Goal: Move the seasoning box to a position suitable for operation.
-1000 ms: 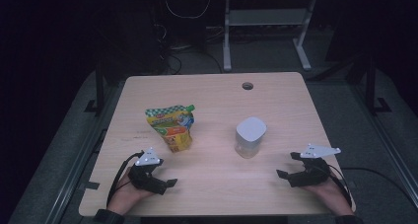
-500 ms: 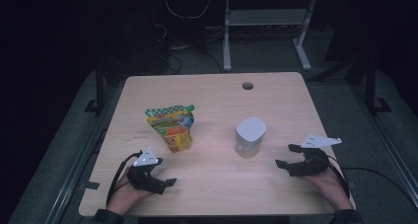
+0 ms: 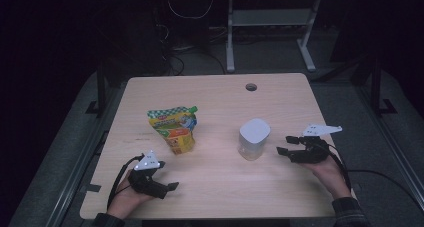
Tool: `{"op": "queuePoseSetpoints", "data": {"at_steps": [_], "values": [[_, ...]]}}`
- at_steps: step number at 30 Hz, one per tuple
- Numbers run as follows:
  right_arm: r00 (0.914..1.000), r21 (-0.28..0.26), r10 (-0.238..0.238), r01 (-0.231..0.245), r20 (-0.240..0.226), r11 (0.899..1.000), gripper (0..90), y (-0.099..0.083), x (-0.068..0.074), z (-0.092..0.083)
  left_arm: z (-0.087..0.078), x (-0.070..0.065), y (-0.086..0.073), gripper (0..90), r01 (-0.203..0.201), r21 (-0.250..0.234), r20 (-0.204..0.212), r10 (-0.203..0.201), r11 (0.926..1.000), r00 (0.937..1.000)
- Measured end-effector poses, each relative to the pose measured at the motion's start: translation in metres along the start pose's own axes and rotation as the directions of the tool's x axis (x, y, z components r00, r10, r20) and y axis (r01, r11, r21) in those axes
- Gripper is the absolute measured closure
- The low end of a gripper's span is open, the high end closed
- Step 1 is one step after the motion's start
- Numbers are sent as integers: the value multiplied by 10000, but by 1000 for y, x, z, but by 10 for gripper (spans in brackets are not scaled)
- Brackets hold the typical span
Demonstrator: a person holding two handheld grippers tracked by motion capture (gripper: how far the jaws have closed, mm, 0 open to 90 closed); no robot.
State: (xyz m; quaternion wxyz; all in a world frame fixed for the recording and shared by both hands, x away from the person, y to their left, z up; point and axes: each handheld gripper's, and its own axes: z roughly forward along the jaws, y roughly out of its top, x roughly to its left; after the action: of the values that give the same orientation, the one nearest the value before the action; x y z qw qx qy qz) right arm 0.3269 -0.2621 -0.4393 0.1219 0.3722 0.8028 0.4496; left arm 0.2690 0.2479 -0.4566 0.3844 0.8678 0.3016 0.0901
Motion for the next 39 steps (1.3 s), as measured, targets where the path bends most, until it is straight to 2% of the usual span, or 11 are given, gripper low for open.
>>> {"op": "queuePoseSetpoints", "data": {"at_steps": [3,4,7,12,16,28,39], "values": [[10000,-62,-48,48,46,10000,412,4,-3,2,2,0,1,83,126,-76,95,-126,9999,9999],[10000,-190,-7,7,18,9998,424,5,-5,4,3,0,1,83,52,-24,122,-52,10000,9999],[10000,-8,-26,26,79,10000,426,7,-6,7,3,-1,2,83,50,-2,124,-50,10000,9999],[9999,-284,53,-50,112,9996,471,17,-11,13,4,-1,3,83,19,-95,117,-18,10000,9999],[9998,-111,24,-22,201,9999,483,22,-14,22,4,-1,3,83,14,-63,170,-13,10000,9999],[9995,85,29,-32,317,10000,532,29,-11,47,4,-1,2,84,39,-133,235,-36,9999,9997],[9991,-217,162,-153,390,9996,607,31,-10,63,7,-2,3,84,25,-57,331,-23,10000,9994]]}}
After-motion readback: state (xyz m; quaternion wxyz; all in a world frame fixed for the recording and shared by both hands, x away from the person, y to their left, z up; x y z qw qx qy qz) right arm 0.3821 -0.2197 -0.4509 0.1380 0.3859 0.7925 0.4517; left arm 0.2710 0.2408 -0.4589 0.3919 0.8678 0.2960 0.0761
